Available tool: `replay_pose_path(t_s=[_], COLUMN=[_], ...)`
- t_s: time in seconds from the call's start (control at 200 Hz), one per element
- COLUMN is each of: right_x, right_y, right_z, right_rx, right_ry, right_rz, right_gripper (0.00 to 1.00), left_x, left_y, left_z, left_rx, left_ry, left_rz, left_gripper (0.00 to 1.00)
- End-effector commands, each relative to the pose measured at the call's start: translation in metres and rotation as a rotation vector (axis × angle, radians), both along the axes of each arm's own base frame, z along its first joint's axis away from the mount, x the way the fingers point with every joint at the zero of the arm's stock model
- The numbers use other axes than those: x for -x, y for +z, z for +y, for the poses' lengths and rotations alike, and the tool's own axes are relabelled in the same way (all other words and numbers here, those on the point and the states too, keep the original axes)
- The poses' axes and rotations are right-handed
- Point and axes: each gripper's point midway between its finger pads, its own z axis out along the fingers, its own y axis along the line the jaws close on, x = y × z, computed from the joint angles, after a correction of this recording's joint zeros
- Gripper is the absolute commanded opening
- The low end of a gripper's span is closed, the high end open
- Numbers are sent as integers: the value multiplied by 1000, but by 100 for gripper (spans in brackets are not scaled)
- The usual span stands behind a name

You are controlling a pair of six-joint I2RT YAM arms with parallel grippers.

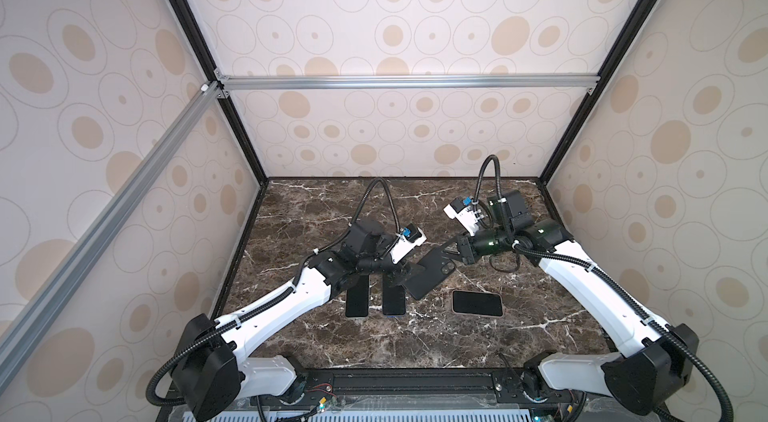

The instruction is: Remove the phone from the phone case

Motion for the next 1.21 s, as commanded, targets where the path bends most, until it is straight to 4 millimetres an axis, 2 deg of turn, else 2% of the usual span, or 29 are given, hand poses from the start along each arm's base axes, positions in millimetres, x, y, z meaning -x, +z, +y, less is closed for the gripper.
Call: replay_pose_path(t_s=[0.0,0.08,0.355,0.435,0.465,0.505,0.54,0.61,0.715,0.78,0.845,1.0,1.075,1.2], right_x=[7,8,4,0,-2,-5,-11,-28,-54,-67,-81,-106,-109,-109], right_y=[4,3,-1,1,1,1,-2,-16,-31,-35,-43,-61,-68,-77], right_z=[5,6,5,5,5,4,1,-11,-29,-37,-47,-68,-67,-81], right_rx=[-14,-15,1,-5,-7,-5,9,69,118,141,199,303,322,376], right_ry=[43,48,38,22,9,-13,-50,-176,-349,-426,-507,-707,-698,-772], right_rz=[-4,0,-7,-14,-17,-28,-34,-44,-72,-97,-99,-13,-6,18], right_gripper=[0,0,0,0,10,40,56,71,89,96,96,100,100,100], left_x=[-6,-8,-4,-7,-9,-15,-22,-40,-69,-88,-108,-137,-147,-165], left_y=[14,14,12,11,11,10,9,1,-26,-43,-52,-70,-82,-102], left_z=[-4,-5,-8,-8,-7,-4,-2,7,24,38,53,66,69,84], left_rx=[-17,-25,-23,-26,-28,-32,-29,-23,-46,-42,-3,-34,-52,-73], left_ry=[-1,7,-17,0,16,59,109,219,374,494,638,807,839,910], left_rz=[-59,-64,-53,-47,-43,-31,-18,16,106,174,231,312,367,468], left_gripper=[47,39,1,0,0,0,0,0,0,0,0,0,0,0])
